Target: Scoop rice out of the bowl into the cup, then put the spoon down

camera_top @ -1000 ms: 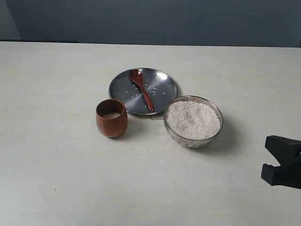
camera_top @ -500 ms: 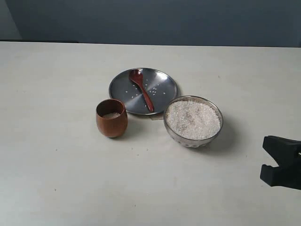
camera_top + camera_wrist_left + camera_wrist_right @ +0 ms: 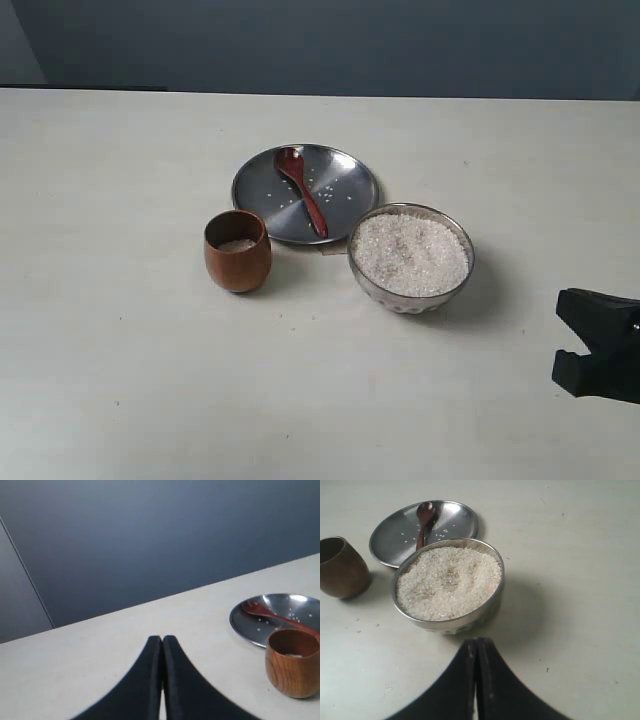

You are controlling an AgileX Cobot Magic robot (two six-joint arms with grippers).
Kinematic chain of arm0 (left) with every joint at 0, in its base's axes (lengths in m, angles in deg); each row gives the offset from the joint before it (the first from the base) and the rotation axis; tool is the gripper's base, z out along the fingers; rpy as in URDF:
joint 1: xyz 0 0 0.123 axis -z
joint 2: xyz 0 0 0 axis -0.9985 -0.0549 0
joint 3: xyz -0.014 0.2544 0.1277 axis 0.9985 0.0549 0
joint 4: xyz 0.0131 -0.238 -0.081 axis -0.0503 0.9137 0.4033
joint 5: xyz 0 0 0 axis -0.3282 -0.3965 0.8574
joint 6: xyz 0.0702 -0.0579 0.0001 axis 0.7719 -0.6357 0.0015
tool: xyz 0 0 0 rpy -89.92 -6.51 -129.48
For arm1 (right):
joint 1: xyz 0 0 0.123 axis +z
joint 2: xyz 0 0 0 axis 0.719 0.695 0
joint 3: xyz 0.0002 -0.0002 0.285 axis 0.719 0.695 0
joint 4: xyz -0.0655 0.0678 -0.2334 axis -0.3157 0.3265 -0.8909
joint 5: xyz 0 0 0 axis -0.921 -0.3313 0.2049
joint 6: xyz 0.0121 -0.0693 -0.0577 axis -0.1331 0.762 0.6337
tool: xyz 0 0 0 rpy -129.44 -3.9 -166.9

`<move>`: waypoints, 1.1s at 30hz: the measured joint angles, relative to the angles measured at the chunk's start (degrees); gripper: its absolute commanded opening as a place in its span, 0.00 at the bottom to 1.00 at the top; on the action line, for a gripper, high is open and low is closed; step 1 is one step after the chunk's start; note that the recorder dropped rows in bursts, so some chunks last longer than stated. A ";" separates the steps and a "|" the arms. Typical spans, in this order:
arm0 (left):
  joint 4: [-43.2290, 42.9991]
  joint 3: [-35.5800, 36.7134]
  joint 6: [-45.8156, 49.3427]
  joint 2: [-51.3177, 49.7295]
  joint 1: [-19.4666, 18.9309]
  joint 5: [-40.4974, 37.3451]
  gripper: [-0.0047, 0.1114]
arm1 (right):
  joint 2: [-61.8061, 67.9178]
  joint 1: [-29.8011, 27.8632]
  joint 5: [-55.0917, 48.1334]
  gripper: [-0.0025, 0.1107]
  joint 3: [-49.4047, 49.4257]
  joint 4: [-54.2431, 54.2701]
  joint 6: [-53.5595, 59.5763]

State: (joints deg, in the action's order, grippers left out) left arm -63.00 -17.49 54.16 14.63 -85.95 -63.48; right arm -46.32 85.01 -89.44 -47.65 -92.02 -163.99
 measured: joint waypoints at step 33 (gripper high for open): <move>-3.39 7.29 -7.40 3.90 0.00 -1.87 0.04 | 0.00 0.00 0.12 0.02 0.00 0.00 -0.15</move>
State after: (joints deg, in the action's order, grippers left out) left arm -66.39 -10.20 46.76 18.52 -85.95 -65.35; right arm -46.32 85.01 -89.32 -47.65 -92.02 -164.13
